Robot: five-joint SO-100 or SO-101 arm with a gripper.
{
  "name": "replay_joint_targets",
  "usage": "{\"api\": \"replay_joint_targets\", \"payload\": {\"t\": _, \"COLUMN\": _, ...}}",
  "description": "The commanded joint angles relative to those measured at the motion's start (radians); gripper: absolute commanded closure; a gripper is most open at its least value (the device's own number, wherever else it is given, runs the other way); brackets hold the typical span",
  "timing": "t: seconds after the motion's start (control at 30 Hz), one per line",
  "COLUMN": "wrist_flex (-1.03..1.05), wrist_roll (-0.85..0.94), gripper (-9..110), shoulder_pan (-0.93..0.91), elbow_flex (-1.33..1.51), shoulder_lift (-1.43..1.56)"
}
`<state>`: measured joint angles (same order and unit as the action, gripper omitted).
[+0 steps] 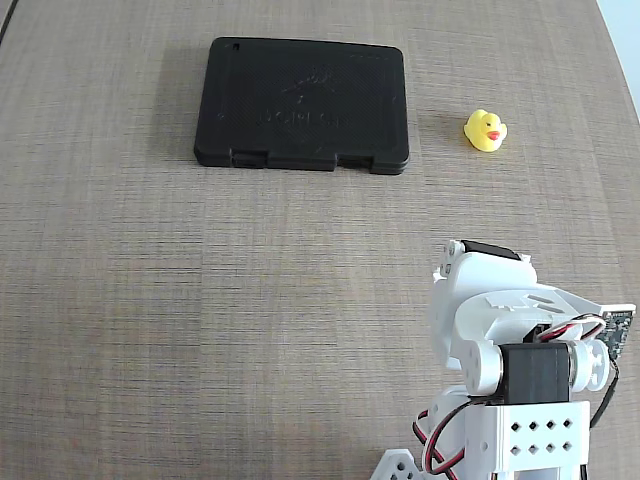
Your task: Grasp a duck and put it on the black surface.
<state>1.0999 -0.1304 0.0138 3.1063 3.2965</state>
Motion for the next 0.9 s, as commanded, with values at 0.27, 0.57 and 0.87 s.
{"api": "replay_joint_targets", "payload": {"t": 0.27, "wrist_flex": -0.014, "wrist_roll": 0.002, "gripper": 102, "shoulder_pan": 0.000, "elbow_flex": -0.006, "shoulder_lift": 0.063}}
{"api": "replay_joint_targets", "payload": {"t": 0.57, "wrist_flex": -0.031, "wrist_roll": 0.006, "gripper": 99, "shoulder_pan": -0.014, "elbow_flex": -0.044, "shoulder_lift": 0.021}}
{"api": "replay_joint_targets", "payload": {"t": 0.87, "wrist_flex": -0.152, "wrist_roll": 0.005, "gripper": 70, "shoulder_pan": -0.012, "elbow_flex": -0.454, "shoulder_lift": -0.601}}
